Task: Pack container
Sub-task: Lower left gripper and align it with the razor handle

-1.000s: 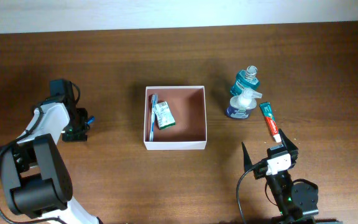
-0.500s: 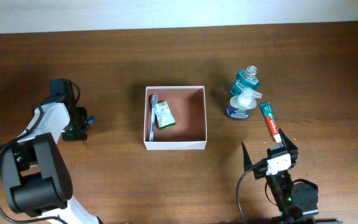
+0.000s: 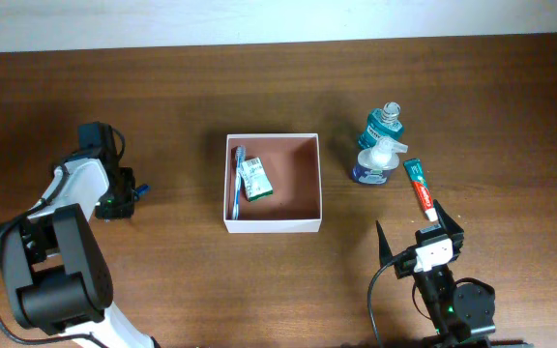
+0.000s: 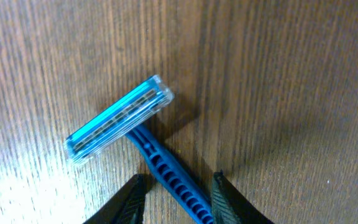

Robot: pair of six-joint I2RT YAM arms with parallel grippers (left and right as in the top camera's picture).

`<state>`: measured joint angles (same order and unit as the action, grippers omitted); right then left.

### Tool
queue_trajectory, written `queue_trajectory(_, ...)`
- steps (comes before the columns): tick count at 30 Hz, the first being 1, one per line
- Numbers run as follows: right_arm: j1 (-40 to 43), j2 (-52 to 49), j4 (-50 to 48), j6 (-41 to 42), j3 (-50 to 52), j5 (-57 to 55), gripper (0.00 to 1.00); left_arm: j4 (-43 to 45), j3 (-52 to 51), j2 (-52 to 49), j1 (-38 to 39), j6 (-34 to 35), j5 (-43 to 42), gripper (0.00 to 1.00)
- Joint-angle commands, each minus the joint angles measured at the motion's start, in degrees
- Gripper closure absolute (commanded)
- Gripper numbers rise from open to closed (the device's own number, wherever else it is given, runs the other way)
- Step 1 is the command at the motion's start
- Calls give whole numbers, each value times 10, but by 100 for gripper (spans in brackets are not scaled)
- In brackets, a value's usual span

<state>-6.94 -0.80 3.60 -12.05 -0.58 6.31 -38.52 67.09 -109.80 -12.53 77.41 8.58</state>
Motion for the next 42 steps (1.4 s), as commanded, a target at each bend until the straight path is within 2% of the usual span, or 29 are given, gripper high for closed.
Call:
queue_trajectory(1, 3, 5, 3, 1, 3, 1, 2, 0, -7, -34, 0, -52, 8, 66)
queue_trajectory(14, 3, 5, 3, 0, 3, 1, 2, 6, -7, -34, -2, -222, 35, 64)
queue_trajectory(24, 3, 5, 3, 0, 3, 1, 2, 6, -7, -34, -10, -300, 35, 64)
queue_trajectory(28, 3, 5, 3, 0, 3, 1, 2, 8, -7, -34, -12, -309, 35, 65)
queue_trajectory(29, 3, 5, 3, 0, 3, 1, 2, 8, -7, -34, -12, -309, 35, 67)
queue_trajectory(31, 3, 5, 3, 0, 3, 1, 2, 10, -7, -34, -12, -320, 38, 83)
queue_trajectory(33, 3, 5, 3, 0, 3, 1, 2, 22, -7, -34, -12, -353, 40, 87)
queue_trajectory(36, 3, 5, 3, 0, 3, 1, 2, 40, -7, -34, -12, -407, 40, 83)
queue_trajectory(39, 3, 5, 3, 0, 3, 1, 2, 49, -7, -34, -12, -440, 45, 71)
queue_trajectory(42, 3, 5, 3, 0, 3, 1, 2, 63, -7, -34, -12, -478, 47, 70)
